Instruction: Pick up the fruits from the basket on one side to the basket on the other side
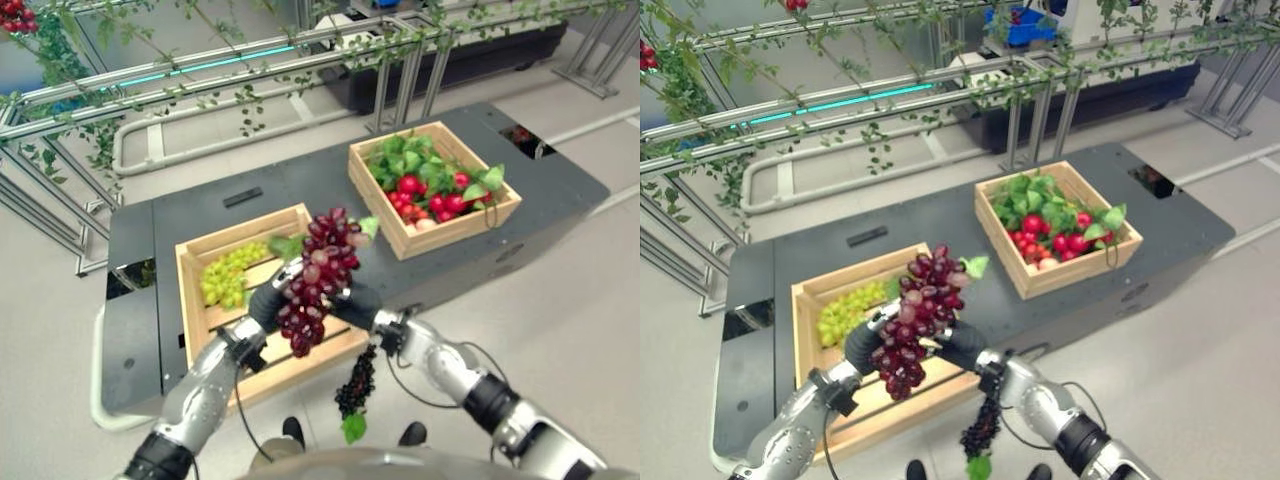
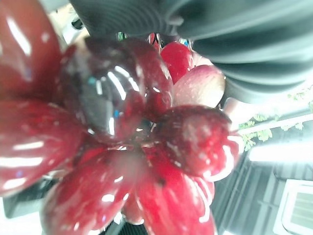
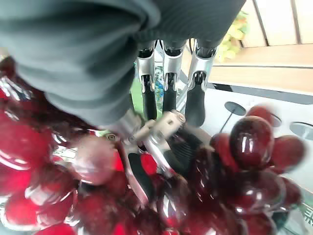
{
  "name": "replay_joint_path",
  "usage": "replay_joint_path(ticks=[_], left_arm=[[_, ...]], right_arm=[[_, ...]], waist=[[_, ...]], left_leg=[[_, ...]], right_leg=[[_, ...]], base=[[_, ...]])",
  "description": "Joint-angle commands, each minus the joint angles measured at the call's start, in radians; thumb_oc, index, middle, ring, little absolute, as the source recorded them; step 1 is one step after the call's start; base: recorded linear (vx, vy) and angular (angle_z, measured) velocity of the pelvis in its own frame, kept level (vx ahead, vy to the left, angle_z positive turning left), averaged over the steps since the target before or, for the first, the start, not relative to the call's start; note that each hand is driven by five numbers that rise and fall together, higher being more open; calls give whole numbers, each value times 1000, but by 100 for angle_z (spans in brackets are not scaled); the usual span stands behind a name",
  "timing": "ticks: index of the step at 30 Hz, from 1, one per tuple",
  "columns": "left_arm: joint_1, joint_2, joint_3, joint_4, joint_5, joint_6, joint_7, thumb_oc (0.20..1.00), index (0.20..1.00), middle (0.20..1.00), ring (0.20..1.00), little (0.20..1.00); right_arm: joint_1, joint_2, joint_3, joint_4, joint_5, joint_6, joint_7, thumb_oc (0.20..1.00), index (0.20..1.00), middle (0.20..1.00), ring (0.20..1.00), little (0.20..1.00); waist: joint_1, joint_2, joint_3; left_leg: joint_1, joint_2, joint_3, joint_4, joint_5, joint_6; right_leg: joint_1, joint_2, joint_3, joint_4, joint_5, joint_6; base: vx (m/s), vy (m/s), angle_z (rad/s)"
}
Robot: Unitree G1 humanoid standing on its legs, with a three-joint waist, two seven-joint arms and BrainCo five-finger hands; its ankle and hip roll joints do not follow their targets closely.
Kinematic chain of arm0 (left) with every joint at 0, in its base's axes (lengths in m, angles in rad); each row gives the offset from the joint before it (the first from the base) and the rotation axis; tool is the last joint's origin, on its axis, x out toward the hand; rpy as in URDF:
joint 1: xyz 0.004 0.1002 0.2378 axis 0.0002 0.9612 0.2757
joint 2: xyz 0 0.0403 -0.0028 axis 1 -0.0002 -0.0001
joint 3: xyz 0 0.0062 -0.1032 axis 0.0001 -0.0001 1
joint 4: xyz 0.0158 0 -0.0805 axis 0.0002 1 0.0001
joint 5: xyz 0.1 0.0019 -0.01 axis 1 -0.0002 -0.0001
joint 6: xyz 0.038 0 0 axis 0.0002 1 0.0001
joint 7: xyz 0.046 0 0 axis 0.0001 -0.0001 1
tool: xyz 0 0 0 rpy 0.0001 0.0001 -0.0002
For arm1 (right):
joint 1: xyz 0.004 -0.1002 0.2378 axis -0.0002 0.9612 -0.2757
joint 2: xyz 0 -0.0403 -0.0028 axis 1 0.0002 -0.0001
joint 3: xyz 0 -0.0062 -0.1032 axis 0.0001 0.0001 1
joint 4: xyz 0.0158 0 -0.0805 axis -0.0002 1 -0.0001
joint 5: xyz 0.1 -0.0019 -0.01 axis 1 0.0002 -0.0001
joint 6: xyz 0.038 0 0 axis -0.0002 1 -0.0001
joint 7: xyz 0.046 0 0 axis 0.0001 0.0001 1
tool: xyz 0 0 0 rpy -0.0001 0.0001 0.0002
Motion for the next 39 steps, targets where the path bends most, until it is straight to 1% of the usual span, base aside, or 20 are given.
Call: replay_joint_path(ticks=[1, 8, 9, 10, 11, 23, 24, 25, 26, 39], left_arm=[[-6, 28, 26, 8, 32, -48, 10, 200, 200, 200, 200, 200], [-2, 30, 38, 21, 49, -54, 15, 200, 200, 200, 200, 200], [1, 31, 40, 21, 50, -53, 15, 376, 376, 376, 376, 376], [3, 30, 41, 24, 51, -54, 16, 592, 592, 592, 592, 592], [4, 30, 41, 29, 55, -55, 18, 1000, 1000, 1000, 1000, 1000], [10, 26, 60, 30, 62, -61, 29, 1000, 1000, 1000, 1000, 1000], [9, 24, 60, 29, 60, -63, 29, 1000, 1000, 1000, 1000, 1000], [9, 24, 60, 29, 61, -64, 32, 1000, 1000, 1000, 1000, 1000], [9, 24, 60, 29, 62, -64, 32, 1000, 1000, 1000, 1000, 1000], [9, 24, 67, 19, 62, -64, 34, 1000, 1000, 1000, 1000, 1000]], right_arm=[[-51, 66, -55, -106, 96, -78, 55, 200, 200, 200, 200, 200], [-49, 65, -57, -99, 95, -78, 53, 200, 200, 200, 200, 200], [-47, 66, -58, -100, 95, -78, 53, 200, 200, 200, 200, 200], [-46, 66, -59, -101, 95, -78, 53, 200, 200, 200, 200, 200], [-45, 66, -58, -101, 95, -77, 54, 200, 200, 200, 200, 200], [-40, 62, -62, -99, 96, -73, 55, 200, 200, 200, 200, 200], [-39, 60, -60, -100, 97, -73, 57, 266, 266, 266, 266, 266], [-39, 60, -60, -101, 98, -73, 56, 401, 401, 401, 401, 401], [-39, 58, -58, -100, 97, -72, 56, 1000, 1000, 1000, 1000, 1000], [-32, 49, -57, -107, 99, -66, 64, 1000, 1000, 1000, 1000, 1000]], waist=[[11, -27, -11], [11, -28, -12], [11, -28, -12], [11, -28, -12], [11, -29, -12], [11, -26, -13], [12, -27, -13], [11, -27, -13], [12, -27, -12], [11, -28, -8]], left_leg=[[-10, -12, -13, 16, -19, -18], [-9, -12, -10, 15, -18, -19], [-9, -11, -10, 14, -18, -19], [-9, -11, -10, 14, -18, -19], [-9, -11, -10, 13, -18, -19], [-7, -10, -10, 12, -16, -19], [-8, -9, -10, 11, -16, -20], [-8, -9, -11, 11, -16, -20], [-7, -9, -11, 11, -16, -20], [-4, -7, -8, 11, -16, -20]], right_leg=[[39, -34, -41, 63, -50, 73], [41, -35, -40, 62, -48, 74], [42, -34, -40, 60, -47, 74], [42, -35, -40, 60, -47, 74], [43, -35, -40, 60, -47, 74], [39, -36, -41, 64, -47, 73], [39, -35, -42, 63, -47, 73], [39, -35, -42, 63, -47, 73], [39, -35, -42, 63, -47, 73], [42, -35, -43, 63, -47, 76]], base=[[0, 0, 0], [0, 0, 0], [0, 0, 0], [0, 0, 0], [0, 0, 0], [0, 0, 0], [0, 0, 0], [0, 0, 0], [0, 0, 0], [0, 0, 0]])
